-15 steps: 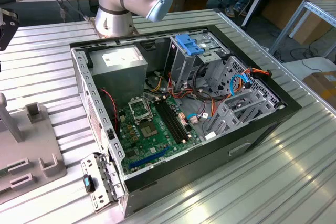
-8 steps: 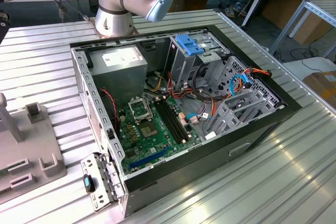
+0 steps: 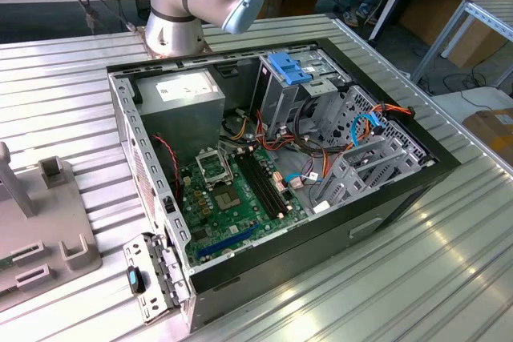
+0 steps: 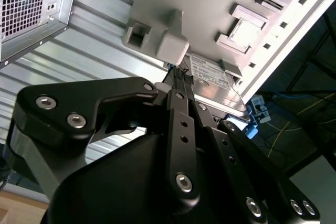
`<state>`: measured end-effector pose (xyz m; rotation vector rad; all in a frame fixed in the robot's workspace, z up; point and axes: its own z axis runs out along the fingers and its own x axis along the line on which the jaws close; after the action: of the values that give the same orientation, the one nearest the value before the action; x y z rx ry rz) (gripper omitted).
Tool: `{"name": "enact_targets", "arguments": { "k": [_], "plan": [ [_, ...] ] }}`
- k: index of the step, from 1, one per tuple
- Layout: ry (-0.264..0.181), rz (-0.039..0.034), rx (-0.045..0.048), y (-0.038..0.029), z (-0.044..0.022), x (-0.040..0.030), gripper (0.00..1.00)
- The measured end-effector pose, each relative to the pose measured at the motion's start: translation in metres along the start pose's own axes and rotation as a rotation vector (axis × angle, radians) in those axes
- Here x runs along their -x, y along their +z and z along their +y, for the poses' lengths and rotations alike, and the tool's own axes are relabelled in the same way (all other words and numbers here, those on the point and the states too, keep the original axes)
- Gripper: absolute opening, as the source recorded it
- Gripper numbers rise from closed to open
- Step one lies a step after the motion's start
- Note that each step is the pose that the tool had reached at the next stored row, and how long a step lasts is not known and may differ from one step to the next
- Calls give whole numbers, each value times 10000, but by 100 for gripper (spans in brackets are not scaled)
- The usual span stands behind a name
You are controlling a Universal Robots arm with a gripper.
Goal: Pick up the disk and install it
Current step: 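Reach for the disk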
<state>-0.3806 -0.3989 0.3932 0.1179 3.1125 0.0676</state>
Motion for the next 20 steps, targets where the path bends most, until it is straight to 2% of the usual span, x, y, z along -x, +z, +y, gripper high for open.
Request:
{"name": "enact_targets", "arguments": {
  "k": [20],
  "plan": [
    [0, 0, 1, -1, -3, -41, 11]
  ]
}}
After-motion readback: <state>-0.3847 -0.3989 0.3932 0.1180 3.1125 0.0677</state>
